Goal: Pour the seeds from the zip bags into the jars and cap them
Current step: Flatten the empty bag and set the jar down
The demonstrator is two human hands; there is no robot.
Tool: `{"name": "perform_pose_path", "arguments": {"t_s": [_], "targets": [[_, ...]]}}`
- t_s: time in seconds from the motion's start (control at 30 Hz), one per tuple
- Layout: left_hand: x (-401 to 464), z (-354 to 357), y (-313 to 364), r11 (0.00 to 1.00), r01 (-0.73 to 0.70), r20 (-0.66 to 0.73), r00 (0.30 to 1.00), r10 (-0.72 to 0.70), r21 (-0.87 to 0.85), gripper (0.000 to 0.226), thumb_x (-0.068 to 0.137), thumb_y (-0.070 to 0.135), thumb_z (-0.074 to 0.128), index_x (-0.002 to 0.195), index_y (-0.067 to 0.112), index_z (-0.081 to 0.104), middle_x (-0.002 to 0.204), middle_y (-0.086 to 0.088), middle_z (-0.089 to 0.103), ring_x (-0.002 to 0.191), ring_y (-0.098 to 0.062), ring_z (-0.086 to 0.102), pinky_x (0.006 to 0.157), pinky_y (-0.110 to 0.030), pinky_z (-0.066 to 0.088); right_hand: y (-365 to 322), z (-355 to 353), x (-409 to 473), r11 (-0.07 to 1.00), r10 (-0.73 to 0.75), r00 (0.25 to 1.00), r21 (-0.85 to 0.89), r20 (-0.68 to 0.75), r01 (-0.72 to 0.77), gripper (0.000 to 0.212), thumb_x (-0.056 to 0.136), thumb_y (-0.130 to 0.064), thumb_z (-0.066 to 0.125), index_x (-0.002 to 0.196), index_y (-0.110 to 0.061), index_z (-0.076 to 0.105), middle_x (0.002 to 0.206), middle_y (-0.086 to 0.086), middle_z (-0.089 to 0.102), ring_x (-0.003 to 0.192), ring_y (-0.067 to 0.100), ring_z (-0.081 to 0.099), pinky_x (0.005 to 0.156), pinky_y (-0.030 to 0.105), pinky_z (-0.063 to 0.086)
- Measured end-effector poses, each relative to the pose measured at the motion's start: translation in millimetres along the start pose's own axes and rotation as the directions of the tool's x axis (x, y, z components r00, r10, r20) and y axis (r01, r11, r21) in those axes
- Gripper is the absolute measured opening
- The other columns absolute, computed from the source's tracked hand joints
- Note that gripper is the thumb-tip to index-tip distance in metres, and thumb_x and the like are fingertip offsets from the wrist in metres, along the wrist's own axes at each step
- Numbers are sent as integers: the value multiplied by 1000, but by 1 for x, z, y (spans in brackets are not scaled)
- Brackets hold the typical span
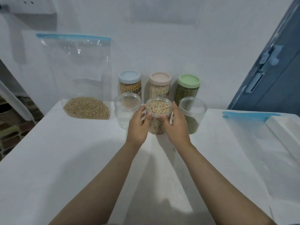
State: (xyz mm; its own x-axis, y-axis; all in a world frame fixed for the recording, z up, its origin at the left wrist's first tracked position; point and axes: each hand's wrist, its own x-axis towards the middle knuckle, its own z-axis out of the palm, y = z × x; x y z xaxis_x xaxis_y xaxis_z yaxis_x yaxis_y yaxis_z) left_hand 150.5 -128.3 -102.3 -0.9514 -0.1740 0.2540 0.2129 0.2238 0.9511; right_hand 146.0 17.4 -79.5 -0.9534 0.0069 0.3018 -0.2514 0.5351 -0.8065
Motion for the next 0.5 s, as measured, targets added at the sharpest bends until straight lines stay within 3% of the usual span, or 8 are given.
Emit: {"name": "perform_pose_path", "arguments": {"t_s": [0.03, 0.1, 0.17, 0.23, 0.27, 0.37, 0.43, 0.5], "targets": [[-7, -3, 2, 999, -26, -57, 998, 28, 38, 48, 100, 38, 52, 142, 14, 49, 139, 2, 53, 122, -11, 55, 91, -13, 50, -3, 1, -5, 999, -42, 997, -21, -64, 41, 56, 99, -30, 57, 149, -14, 39, 147, 8, 45, 136, 21, 41, 112, 42, 38], [-20, -11, 3, 985, -104, -181, 975, 128, 135, 36, 103, 30, 51, 135, 16, 52, 130, 4, 51, 113, -8, 54, 82, -16, 50, -14, 4, -16, 992, -124, 984, -51, -131, 119, 41, 100, -24, 54, 139, -11, 50, 137, 7, 50, 127, 21, 48, 106, 41, 43], [-25, -25, 1, 970, -144, -284, 939, 196, 194, 31, 103, 28, 51, 131, 17, 54, 124, 5, 47, 110, -9, 51, 86, -29, 51, -28, 10, -20, 984, -172, 978, -57, -121, 167, 37, 100, -20, 53, 135, -8, 53, 135, 8, 52, 126, 21, 48, 107, 24, 37], [-15, -41, -4, 965, -119, -360, 911, 199, 232, 32, 102, 28, 51, 132, 16, 53, 127, 2, 45, 119, -16, 47, 100, -41, 46, -45, 19, -16, 981, -193, 977, -53, -96, 188, 35, 101, -16, 52, 135, -6, 54, 136, 9, 53, 128, 20, 46, 99, 4, 27], [-7, -50, -6, 970, -77, -383, 909, 164, 230, 34, 103, 29, 51, 134, 15, 52, 132, -2, 44, 125, -19, 43, 107, -43, 40, -53, 26, -11, 981, -190, 978, -37, -80, 188, 36, 101, -16, 50, 136, -7, 53, 138, 9, 53, 130, 20, 45, 100, 2, 25], [21, -73, 3, 981, 102, -356, 934, -38, 163, 44, 105, 36, 45, 143, 15, 43, 148, -7, 38, 139, -20, 32, 118, -41, 26, -80, 44, 6, 993, -102, 995, 52, -23, 103, 41, 104, -19, 45, 143, -9, 48, 141, 4, 51, 131, 16, 44, 109, 23, 33], [37, -83, 6, 980, 178, -293, 945, -146, 86, 50, 105, 39, 41, 149, 14, 37, 153, -5, 37, 142, -20, 32, 119, -40, 26, -92, 57, 18, 995, -14, 999, 103, 35, 10, 37, 105, -18, 43, 140, -5, 48, 131, 5, 53, 123, 14, 46, 98, 17, 30], [49, -88, 8, 972, 233, -201, 954, -224, 23, 52, 106, 40, 38, 152, 16, 33, 155, -3, 37, 143, -20, 34, 115, -32, 27, -98, 72, 30, 989, 66, 994, 124, 90, -77, 34, 105, -16, 40, 136, -3, 48, 132, 11, 53, 125, 23, 47, 92, 21, 30]]}}
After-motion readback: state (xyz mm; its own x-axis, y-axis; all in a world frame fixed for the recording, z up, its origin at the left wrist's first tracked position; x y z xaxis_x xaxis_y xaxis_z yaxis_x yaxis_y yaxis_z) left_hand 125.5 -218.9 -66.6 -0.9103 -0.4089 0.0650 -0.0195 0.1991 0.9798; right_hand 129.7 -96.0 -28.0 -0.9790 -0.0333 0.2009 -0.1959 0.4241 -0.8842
